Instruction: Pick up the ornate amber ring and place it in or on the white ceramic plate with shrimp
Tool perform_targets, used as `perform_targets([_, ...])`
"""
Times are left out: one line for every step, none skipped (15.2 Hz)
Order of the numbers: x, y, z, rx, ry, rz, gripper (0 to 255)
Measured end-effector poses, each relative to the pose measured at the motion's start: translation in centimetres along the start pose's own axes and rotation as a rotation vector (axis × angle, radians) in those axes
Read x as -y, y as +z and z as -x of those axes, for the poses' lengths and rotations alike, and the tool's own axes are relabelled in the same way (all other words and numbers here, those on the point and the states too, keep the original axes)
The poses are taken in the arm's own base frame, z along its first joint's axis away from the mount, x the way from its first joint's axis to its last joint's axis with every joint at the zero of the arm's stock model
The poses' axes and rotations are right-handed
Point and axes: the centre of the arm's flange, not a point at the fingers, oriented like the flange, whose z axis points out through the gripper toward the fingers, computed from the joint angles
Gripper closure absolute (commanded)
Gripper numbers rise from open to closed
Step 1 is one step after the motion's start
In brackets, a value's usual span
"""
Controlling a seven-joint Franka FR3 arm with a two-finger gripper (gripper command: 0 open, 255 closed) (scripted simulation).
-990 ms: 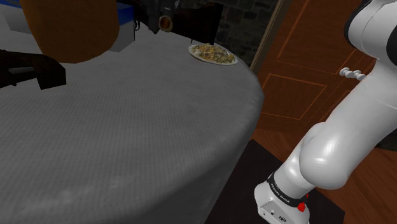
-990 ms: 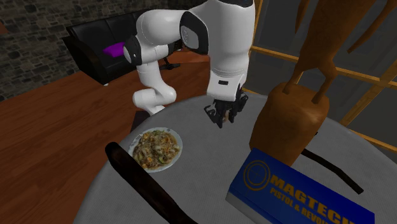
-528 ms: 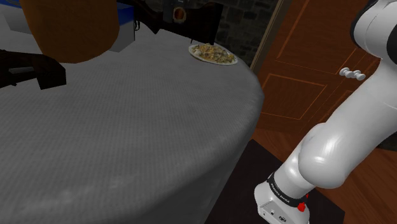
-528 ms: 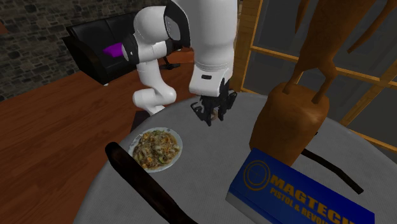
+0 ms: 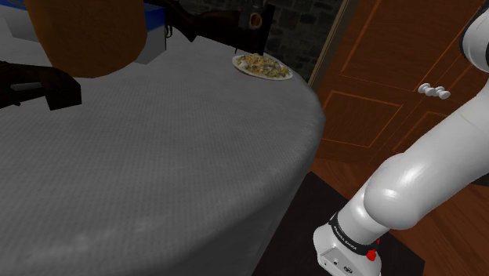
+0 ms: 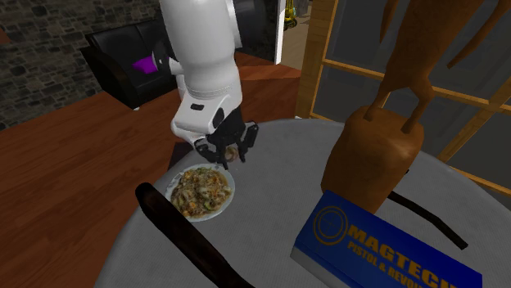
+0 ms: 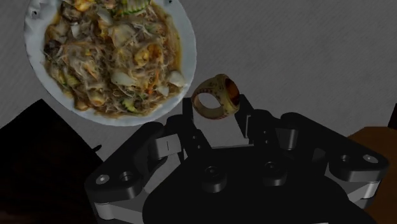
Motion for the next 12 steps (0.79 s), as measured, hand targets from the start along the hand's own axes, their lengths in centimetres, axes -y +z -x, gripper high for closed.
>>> perform_targets([-1.2, 0.1, 0.2, 0.0, 0.0, 0.0, 255])
perform_targets([-2.4, -0.1, 0.6, 0.0, 0.0, 0.0, 255])
perform_targets([-3.7, -0.4, 1.1, 0.0, 0.0, 0.0, 255])
perform_targets([-4.8, -0.4, 1.7, 0.0, 0.0, 0.0, 255])
perform_targets([-6.1, -0.7, 1.8, 0.0, 0.0, 0.0, 255])
perform_targets([-7.5, -0.6, 2.1, 0.0, 0.0, 0.0, 255])
perform_targets([-8.2, -0.5, 2.1, 0.0, 0.0, 0.0, 255])
perform_targets([-8.8, -0.1, 2.2, 0.0, 0.0, 0.0, 255])
perform_targets([-9.0, 0.5, 2.2, 0.001, -0.001, 0.0, 255])
perform_targets([-9.1, 1.0, 2.2, 0.001, -0.001, 0.0, 255])
perform_targets([-9.3, 1.5, 2.3, 0.001, -0.001, 0.0, 255])
perform_targets([-9.4, 2.0, 2.3, 0.001, -0.002, 0.0, 255])
